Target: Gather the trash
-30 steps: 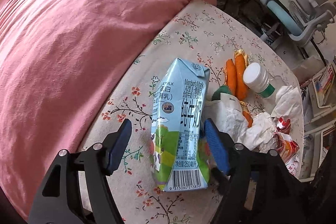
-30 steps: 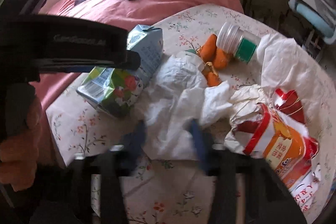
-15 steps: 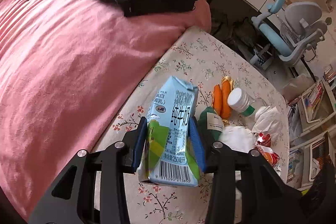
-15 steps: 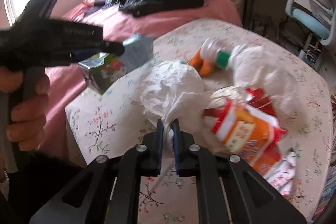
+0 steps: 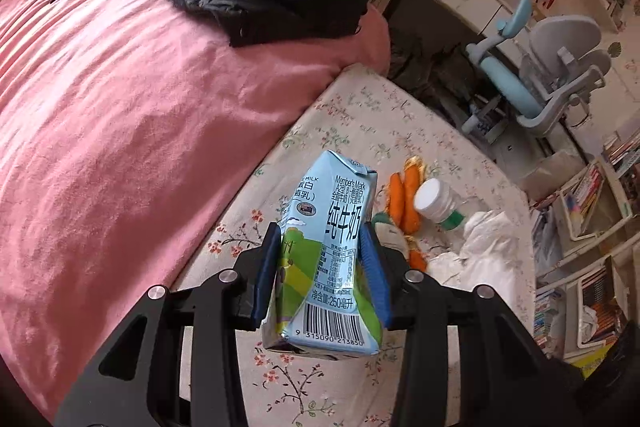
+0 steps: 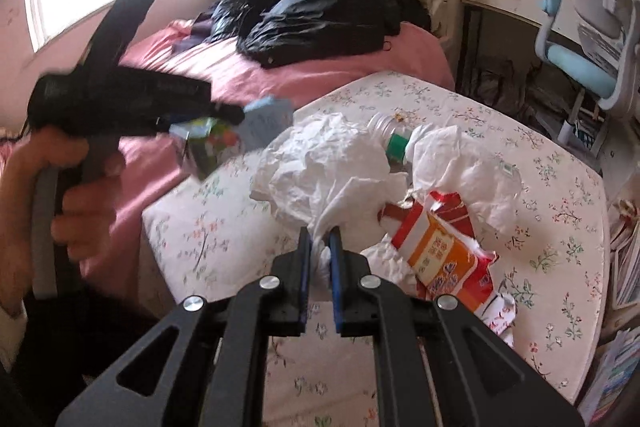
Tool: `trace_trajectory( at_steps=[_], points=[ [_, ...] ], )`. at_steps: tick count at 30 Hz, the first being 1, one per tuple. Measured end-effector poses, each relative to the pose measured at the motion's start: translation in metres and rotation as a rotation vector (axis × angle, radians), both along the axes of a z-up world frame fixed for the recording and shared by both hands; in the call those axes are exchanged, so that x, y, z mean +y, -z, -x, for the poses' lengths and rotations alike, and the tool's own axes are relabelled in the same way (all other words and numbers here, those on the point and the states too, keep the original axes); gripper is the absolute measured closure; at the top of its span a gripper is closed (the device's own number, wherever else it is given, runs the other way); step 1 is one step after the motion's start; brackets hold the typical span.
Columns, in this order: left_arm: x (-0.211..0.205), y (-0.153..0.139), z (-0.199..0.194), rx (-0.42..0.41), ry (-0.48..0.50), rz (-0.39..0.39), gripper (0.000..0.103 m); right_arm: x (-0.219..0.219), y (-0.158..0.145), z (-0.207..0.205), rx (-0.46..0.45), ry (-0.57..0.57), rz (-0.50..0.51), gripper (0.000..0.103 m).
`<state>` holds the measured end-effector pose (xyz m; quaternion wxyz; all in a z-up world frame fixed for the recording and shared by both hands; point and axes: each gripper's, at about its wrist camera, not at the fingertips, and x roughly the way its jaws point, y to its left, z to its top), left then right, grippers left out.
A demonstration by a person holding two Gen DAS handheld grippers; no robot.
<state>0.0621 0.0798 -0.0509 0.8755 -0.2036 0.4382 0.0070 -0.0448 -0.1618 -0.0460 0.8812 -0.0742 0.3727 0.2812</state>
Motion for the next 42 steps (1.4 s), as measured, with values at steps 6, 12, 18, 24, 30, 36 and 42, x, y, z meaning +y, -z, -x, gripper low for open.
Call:
trace_trajectory(
  at_steps=[6, 12, 18, 24, 30, 36, 42],
  points=[
    [0.001, -0.006, 0.020, -0.028, 0.012, 0.018, 0.064, 0.007, 0.008, 0.045, 0.043, -0.096, 0.013, 0.093],
    [-0.011, -0.019, 0.051, -0.082, 0.068, -0.043, 0.064, 0.021, 0.039, 0.119, 0.144, -0.237, 0.094, 0.093],
    [-0.030, -0.013, 0.093, -0.077, 0.132, -0.068, 0.064, 0.030, 0.082, 0.160, 0.288, -0.313, 0.214, 0.090],
    [-0.046, 0.000, 0.135, -0.050, 0.197, -0.094, 0.064, 0.019, 0.095, 0.157, 0.302, -0.245, 0.270, 0.039],
    [-0.077, 0.026, 0.175, 0.025, 0.292, -0.145, 0.064, -0.025, 0.057, 0.131, 0.174, 0.039, 0.112, 0.030],
    [-0.118, 0.068, 0.213, 0.200, 0.465, -0.239, 0.064, -0.078, 0.033, 0.118, 0.099, 0.276, -0.071, 0.022],
    [-0.144, 0.095, 0.227, 0.287, 0.597, -0.455, 0.047, -0.093, 0.037, 0.110, 0.124, 0.386, -0.137, 0.021]
  ],
)
